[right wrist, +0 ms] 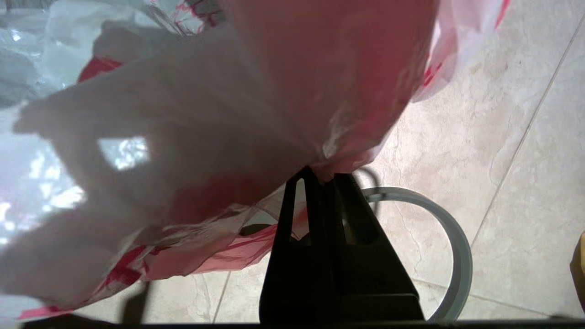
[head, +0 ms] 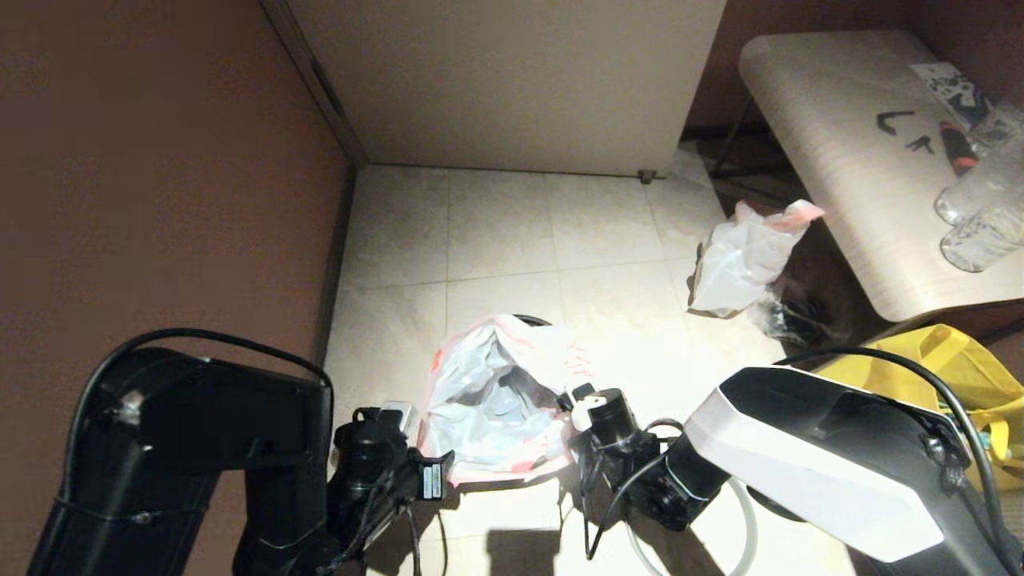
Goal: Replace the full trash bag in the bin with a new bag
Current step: Put the new garbage bag on the trash can
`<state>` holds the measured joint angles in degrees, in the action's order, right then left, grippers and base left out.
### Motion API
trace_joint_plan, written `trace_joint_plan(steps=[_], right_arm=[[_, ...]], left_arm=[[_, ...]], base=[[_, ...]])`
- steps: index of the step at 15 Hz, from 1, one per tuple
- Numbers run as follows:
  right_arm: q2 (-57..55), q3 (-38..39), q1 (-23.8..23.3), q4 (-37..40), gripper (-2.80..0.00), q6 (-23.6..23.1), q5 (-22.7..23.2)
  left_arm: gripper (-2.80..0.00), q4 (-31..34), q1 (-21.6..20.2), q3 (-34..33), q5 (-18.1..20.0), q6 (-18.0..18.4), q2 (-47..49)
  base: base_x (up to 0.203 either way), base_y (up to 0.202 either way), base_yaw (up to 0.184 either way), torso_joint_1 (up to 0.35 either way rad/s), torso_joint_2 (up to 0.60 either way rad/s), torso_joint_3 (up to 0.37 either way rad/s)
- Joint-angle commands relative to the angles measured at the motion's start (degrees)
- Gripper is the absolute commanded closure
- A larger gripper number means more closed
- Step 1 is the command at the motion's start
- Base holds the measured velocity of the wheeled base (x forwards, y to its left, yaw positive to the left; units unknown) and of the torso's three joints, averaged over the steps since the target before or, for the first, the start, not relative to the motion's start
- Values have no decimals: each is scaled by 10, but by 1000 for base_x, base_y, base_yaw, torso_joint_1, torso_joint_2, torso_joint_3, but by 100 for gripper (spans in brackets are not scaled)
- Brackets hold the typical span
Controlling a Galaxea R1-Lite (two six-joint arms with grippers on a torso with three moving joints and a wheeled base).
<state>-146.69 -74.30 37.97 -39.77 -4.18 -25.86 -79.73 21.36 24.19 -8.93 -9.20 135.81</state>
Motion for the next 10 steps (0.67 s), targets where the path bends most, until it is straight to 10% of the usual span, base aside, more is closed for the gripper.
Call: trace_joint_plan(steps=[1,7,8,10], right_arm=[[-2,2,3,-2,0,0,-2],[-9,2,3,-2,0,-1,-2],[-10,2,3,-2,0,-2,-2],[-14,0,3,-2,0,-5,-2]], left_arm=[[-280,41,-5,-33,5,-13,-75],[-280,155,35,-53,11,-134,-154],[0,205,43,-25,11,-164,-163],[0,341,57,54,11,-214,-190]], base=[[0,0,0,0,0,0],[0,0,0,0,0,0],[0,0,0,0,0,0],[0,0,0,0,0,0]])
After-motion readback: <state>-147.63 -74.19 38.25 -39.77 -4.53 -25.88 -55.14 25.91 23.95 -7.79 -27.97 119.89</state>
